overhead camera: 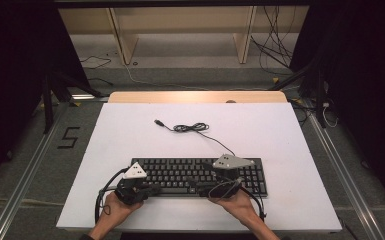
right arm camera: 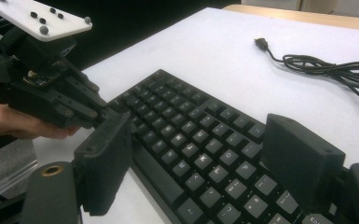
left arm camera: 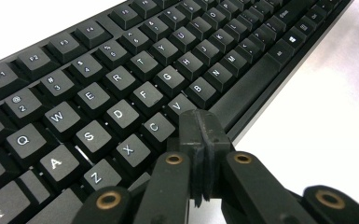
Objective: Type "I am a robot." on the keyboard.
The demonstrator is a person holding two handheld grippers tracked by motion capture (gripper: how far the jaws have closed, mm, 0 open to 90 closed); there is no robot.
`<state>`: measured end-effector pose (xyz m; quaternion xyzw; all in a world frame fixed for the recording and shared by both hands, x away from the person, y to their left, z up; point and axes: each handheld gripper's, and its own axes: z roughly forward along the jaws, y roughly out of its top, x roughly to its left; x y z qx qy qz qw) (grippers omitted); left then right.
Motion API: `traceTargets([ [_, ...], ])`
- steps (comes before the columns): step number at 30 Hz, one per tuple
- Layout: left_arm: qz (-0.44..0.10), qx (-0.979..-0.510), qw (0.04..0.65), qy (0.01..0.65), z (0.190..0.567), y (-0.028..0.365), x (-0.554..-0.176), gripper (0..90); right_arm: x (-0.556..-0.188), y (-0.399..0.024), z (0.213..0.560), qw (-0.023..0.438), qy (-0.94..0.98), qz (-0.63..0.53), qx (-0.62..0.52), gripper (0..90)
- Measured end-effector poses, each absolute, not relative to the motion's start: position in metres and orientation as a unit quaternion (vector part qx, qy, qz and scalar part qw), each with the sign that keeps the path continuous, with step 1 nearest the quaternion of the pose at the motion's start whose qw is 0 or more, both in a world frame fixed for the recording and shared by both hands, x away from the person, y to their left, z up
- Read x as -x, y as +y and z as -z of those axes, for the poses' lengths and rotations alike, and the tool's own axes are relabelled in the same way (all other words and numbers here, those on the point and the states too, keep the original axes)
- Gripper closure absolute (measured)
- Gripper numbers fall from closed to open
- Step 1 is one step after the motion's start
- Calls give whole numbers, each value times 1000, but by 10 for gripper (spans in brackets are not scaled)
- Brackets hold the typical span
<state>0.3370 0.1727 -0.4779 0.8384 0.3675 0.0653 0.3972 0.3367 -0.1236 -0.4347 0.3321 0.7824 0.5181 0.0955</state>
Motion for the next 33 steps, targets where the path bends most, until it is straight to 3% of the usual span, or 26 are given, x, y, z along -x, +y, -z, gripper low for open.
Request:
traceTargets([
  [17,-66,-839,396,367,479,174,-338,888,-336,-123,434,95,783,-518,-332,254],
  [28,-82,-808,446,377,467,186,-337,747,-336,-123,435,94,782,-518,-332,253],
  [33,-84,-791,463,391,464,192,-338,618,-337,-123,435,94,782,-518,-332,253],
])
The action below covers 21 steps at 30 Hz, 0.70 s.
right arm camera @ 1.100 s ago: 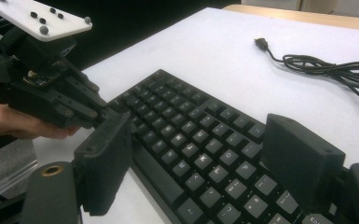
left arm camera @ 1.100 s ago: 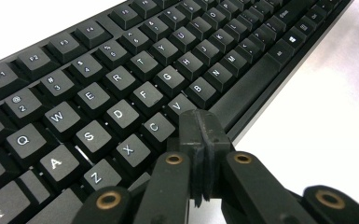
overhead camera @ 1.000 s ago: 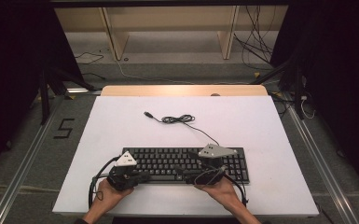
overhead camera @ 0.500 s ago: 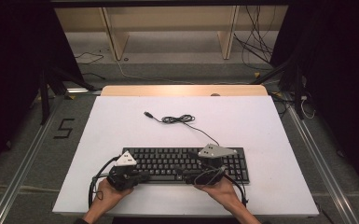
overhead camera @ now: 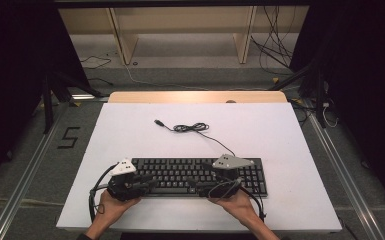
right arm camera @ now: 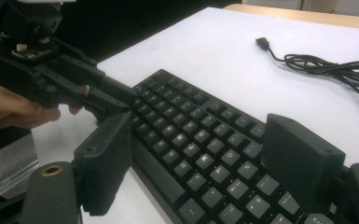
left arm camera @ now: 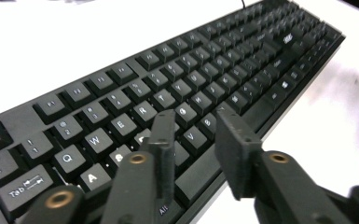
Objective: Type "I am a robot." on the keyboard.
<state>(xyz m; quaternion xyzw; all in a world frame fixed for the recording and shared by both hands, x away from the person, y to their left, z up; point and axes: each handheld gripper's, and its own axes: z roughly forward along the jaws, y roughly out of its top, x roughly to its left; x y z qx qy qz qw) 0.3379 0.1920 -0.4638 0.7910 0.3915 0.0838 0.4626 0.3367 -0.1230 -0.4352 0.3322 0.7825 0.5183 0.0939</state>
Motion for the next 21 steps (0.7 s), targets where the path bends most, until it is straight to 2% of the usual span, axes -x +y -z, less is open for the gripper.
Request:
traceTargets([
  [5,-88,-777,470,409,462,198,-340,486,-337,-123,435,94,783,-518,-332,253],
  [10,-91,-762,483,422,460,204,-342,411,-337,-123,436,93,783,-518,-332,253],
  [17,-99,-747,486,442,459,211,-344,341,-336,-122,436,92,784,-517,-331,252],
  [21,-103,-740,489,450,459,215,-345,330,-336,-122,436,93,784,-518,-330,252],
])
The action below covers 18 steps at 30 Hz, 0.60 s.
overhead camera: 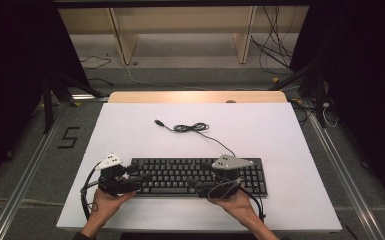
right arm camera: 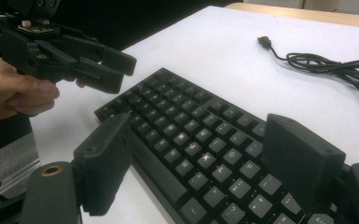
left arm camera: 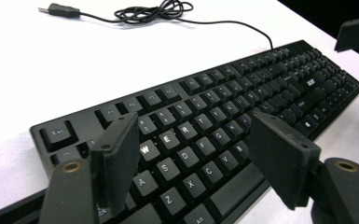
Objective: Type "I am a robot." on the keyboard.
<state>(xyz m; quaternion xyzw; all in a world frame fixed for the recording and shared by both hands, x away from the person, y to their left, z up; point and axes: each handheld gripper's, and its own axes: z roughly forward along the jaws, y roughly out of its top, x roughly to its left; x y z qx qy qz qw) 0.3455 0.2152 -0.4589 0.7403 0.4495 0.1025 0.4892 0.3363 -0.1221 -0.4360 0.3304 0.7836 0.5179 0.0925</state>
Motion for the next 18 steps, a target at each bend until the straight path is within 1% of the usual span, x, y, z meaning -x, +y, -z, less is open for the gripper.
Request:
traceTargets([
  [4,-107,-731,492,460,458,220,-347,336,-336,-122,436,93,783,-518,-330,252],
  [8,-109,-726,491,468,459,225,-348,383,-336,-122,436,92,784,-518,-330,252],
  [12,-110,-725,488,474,460,228,-349,475,-336,-122,436,93,784,-518,-329,252],
  [18,-109,-733,478,471,462,229,-349,639,-336,-122,436,92,785,-517,-329,252],
])
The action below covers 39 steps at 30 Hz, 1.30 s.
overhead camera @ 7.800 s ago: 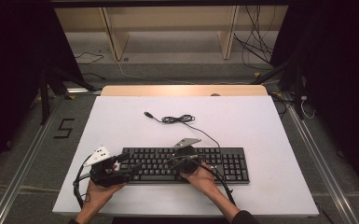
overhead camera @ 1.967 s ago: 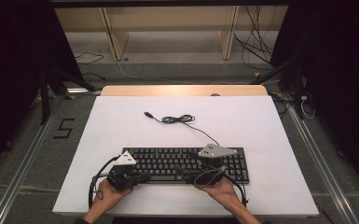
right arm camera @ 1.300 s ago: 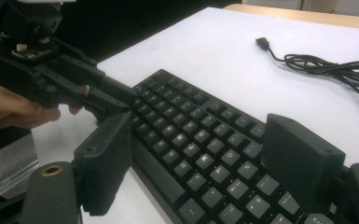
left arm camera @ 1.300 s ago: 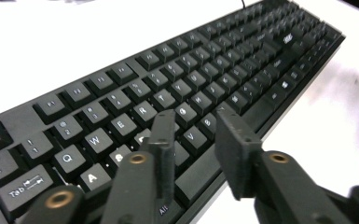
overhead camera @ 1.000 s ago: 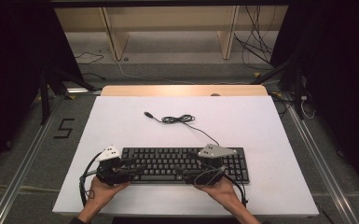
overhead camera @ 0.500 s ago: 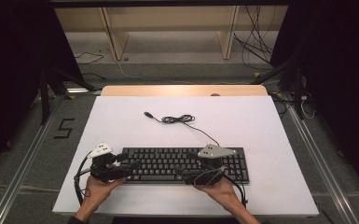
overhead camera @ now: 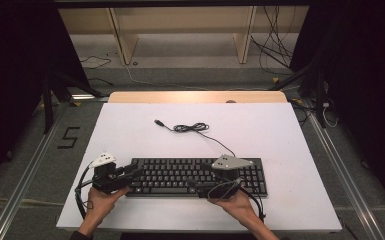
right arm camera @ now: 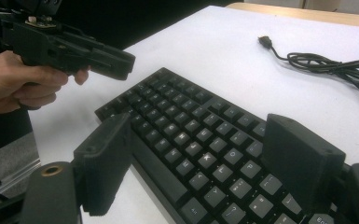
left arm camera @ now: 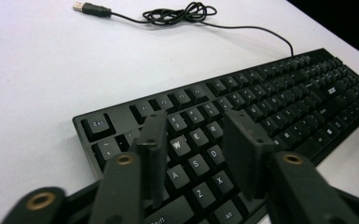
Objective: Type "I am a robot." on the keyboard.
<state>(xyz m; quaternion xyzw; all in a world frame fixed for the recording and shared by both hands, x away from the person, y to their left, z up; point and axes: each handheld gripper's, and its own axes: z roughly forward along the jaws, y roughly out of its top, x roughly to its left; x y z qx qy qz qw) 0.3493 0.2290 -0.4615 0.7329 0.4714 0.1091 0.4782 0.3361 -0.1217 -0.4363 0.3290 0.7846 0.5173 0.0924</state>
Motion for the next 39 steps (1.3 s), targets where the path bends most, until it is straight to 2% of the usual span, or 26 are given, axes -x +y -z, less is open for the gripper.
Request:
traceTargets([
  [7,-107,-750,455,468,465,227,-351,803,-336,-121,436,92,785,-517,-329,252],
  [13,-105,-762,437,465,468,223,-352,885,-336,-121,436,91,785,-517,-330,252],
  [39,-96,-778,410,466,474,218,-356,889,-336,-121,437,90,785,-517,-330,252],
])
